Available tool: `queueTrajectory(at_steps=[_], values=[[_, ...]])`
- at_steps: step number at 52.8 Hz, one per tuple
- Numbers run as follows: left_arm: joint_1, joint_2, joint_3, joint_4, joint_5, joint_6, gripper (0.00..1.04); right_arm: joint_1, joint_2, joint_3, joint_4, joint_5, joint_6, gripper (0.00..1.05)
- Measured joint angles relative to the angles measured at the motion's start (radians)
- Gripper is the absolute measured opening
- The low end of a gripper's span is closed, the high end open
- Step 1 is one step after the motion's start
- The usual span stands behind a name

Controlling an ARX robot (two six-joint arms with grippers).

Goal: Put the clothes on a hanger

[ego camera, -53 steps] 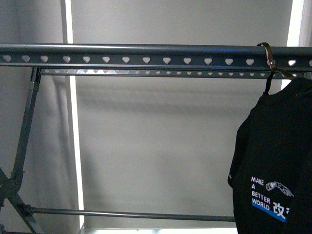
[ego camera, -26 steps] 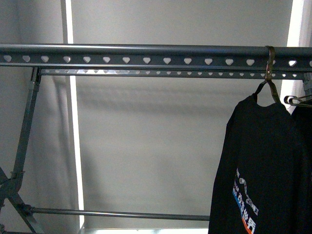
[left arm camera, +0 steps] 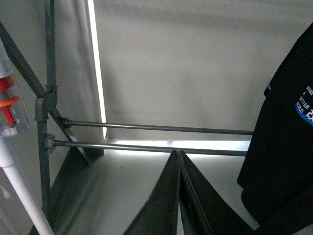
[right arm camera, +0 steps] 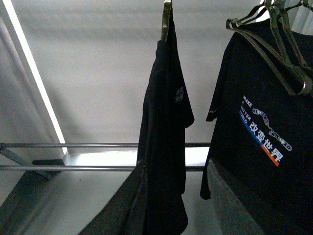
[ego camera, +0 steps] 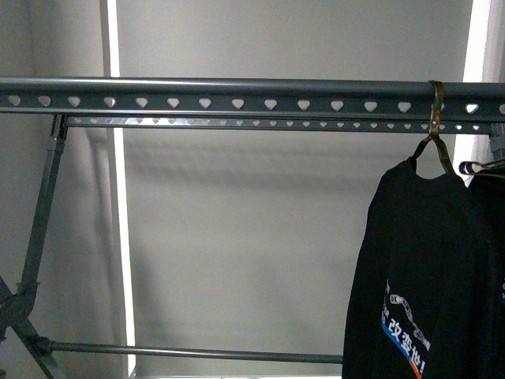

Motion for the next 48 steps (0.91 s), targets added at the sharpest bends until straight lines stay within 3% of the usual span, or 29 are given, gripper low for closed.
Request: queueTrajectory(at_steps=[8, 25, 32, 42, 48], values=[[0.0, -0.069, 0.0, -0.068, 0.0, 0.0, 0.04, 0.0, -0.081, -0.089, 0.034, 0.0, -0.007, 0.02], [0.0, -0.157, 0.0, -0.156, 0.0, 0.0, 0.04, 0.0, -0.176, -0.2, 0.041, 0.0, -0.008, 0.02], [0.0, -0.3, 0.0, -0.321, 0.0, 0.0, 0.04, 0.0, -0.207, -0.226, 0.039, 0.0, -0.008, 0.02], [0.0, -0.326, 0.0, -0.332, 0.0, 0.0, 0.04, 0.0, -0.255, -0.254, 0.023, 0.0, -0.009, 0.02], [0.0, -0.327, 0.0, -0.332, 0.001, 0.0, 0.04, 0.0, -0.361, -0.266, -0.101, 0.0, -0.009, 0.02]])
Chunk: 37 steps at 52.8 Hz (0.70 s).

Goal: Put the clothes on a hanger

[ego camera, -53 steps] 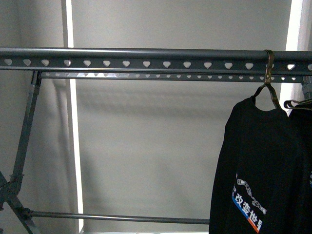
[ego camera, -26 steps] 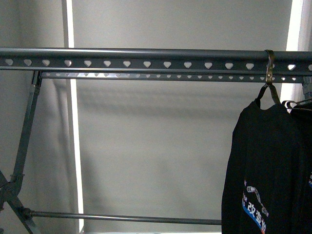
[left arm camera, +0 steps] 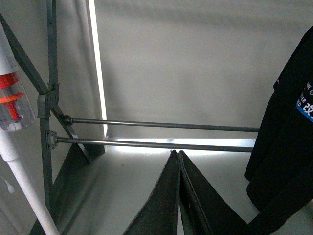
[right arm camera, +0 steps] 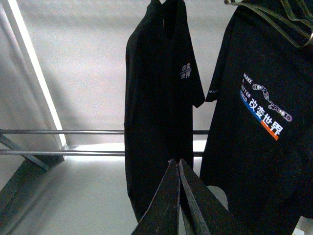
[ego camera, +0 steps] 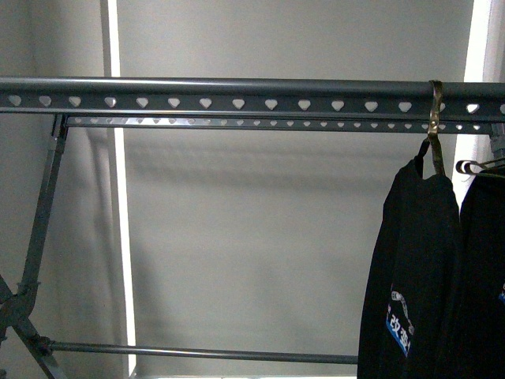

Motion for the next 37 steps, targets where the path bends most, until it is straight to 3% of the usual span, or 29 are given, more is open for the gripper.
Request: queueTrajectory(at_steps=[9, 17, 22, 33, 37], values=[[0.0, -0.001, 0.0, 0.0, 0.0, 0.0, 0.05, 0.0, -0.074, -0.027, -0.013, 0.0, 0.0, 0.02], [0.0, -0.001, 0.0, 0.0, -0.001, 0.0, 0.36, 0.0, -0.089, -0.048, -0.015, 0.0, -0.001, 0.03], [0.0, -0.001, 0.0, 0.0, -0.001, 0.0, 0.53, 0.0, -0.089, -0.048, -0.016, 0.0, -0.002, 0.18], [0.0, -0.001, 0.0, 0.0, 0.0, 0.0, 0.99, 0.0, -0.089, -0.048, -0.016, 0.0, -0.002, 0.64], [0.0, -0.001, 0.0, 0.0, 0.0, 0.0, 0.98, 0.0, -0.089, -0.048, -0.016, 0.0, -0.002, 0.8]])
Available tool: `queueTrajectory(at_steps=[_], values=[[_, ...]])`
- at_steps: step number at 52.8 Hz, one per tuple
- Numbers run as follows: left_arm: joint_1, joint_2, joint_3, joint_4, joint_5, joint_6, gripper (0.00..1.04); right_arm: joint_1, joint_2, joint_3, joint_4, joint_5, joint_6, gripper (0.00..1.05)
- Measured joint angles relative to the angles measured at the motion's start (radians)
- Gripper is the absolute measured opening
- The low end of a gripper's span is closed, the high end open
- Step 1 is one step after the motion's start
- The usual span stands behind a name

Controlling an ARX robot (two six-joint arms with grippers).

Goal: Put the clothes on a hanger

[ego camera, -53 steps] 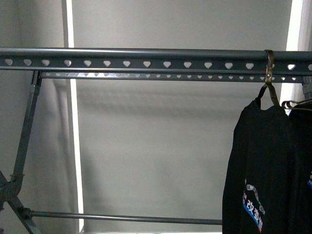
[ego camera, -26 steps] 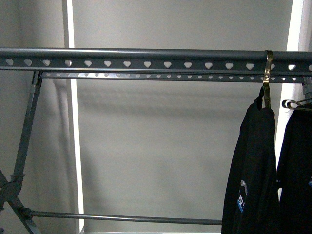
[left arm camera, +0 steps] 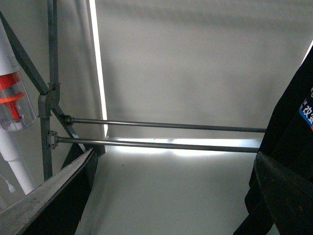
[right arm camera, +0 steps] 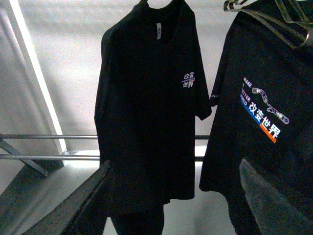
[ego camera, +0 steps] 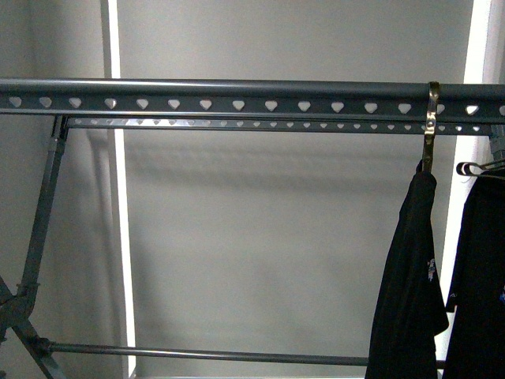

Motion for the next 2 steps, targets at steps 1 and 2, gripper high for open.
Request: queueTrajectory(at_steps=[1, 2], values=[[0.0, 0.0, 0.0, 0.0, 0.0, 0.0, 0.98, 0.0, 0.0, 0.0, 0.0, 0.0, 0.0, 0.84], [0.0, 0.0, 0.0, 0.0, 0.0, 0.0, 0.98, 0.0, 0.0, 0.0, 0.0, 0.0, 0.0, 0.89]])
